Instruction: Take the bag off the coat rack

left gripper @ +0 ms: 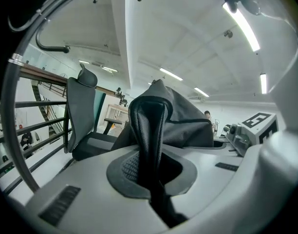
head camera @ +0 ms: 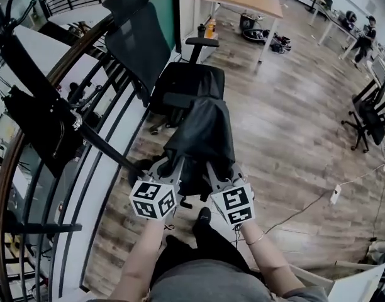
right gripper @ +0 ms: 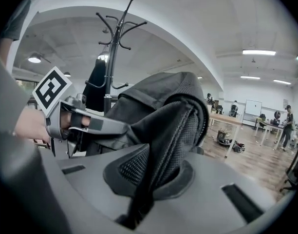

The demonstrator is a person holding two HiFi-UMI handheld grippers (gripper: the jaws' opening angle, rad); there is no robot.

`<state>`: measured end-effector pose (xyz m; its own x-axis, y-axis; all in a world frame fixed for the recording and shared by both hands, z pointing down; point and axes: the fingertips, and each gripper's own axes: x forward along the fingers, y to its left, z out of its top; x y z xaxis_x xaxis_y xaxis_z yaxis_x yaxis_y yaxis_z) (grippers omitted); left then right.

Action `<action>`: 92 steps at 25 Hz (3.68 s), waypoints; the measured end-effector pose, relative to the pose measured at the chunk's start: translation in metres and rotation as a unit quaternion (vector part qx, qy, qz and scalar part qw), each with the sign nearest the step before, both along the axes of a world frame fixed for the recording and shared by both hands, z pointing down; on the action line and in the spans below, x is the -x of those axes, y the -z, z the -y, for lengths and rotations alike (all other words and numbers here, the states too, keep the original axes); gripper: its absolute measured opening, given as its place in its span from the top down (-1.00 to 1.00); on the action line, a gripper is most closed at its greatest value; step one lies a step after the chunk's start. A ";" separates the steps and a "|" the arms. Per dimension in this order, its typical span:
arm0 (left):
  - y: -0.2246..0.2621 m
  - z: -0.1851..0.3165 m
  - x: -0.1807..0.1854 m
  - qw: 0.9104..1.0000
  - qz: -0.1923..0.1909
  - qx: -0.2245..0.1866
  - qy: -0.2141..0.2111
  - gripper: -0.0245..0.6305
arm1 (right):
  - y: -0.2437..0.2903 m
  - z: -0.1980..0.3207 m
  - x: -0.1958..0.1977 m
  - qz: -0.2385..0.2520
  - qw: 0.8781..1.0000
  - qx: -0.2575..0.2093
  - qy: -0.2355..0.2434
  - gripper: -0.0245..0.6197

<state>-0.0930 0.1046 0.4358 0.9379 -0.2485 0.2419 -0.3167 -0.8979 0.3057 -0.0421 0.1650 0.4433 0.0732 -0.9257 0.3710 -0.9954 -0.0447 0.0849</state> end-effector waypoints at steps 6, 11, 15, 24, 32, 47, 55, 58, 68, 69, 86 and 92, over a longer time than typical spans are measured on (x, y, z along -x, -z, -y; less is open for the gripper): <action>0.001 0.000 -0.073 1.000 0.001 0.000 -0.026 0.83 | 0.002 -0.003 -0.070 0.003 1.000 -0.001 -0.028 0.86; 0.009 0.004 -0.126 0.999 -0.007 -0.004 -0.045 0.83 | 0.009 0.000 -0.121 -0.005 0.999 -0.006 -0.048 0.86; 0.013 0.010 -0.161 0.998 -0.007 -0.005 -0.062 0.83 | 0.014 0.004 -0.153 -0.009 0.998 -0.007 -0.065 0.86; -0.001 0.040 -0.234 0.994 0.000 -0.004 -0.113 0.83 | -0.001 0.028 -0.219 -0.003 0.993 0.005 -0.115 0.86; -0.003 0.072 -0.318 0.985 -0.007 0.011 -0.172 0.83 | -0.001 0.055 -0.295 -0.004 0.985 0.013 -0.174 0.87; 0.018 0.164 -0.407 0.980 -0.037 0.027 -0.193 0.83 | 0.024 0.148 -0.386 -0.041 0.980 0.017 -0.195 0.86; 0.024 0.205 -0.431 0.985 -0.046 0.039 -0.161 0.83 | 0.030 0.189 -0.411 -0.050 0.985 0.024 -0.163 0.86; 0.026 0.228 -0.438 0.988 -0.042 0.023 -0.144 0.83 | 0.030 0.213 -0.420 -0.039 0.989 0.015 -0.142 0.86; 0.010 0.336 -0.423 1.000 -0.018 0.019 -0.001 0.83 | 0.011 0.334 -0.425 -0.015 1.000 0.017 0.001 0.86; 0.007 0.347 -0.418 0.999 -0.017 0.021 0.017 0.83 | 0.008 0.347 -0.422 -0.013 1.000 0.019 0.017 0.86; -0.058 0.469 -0.304 0.953 0.016 0.069 0.294 0.83 | -0.061 0.510 -0.334 0.028 0.959 0.066 0.276 0.86; -0.088 0.484 -0.266 0.926 0.033 0.096 0.362 0.83 | -0.090 0.537 -0.298 0.036 0.938 0.097 0.331 0.86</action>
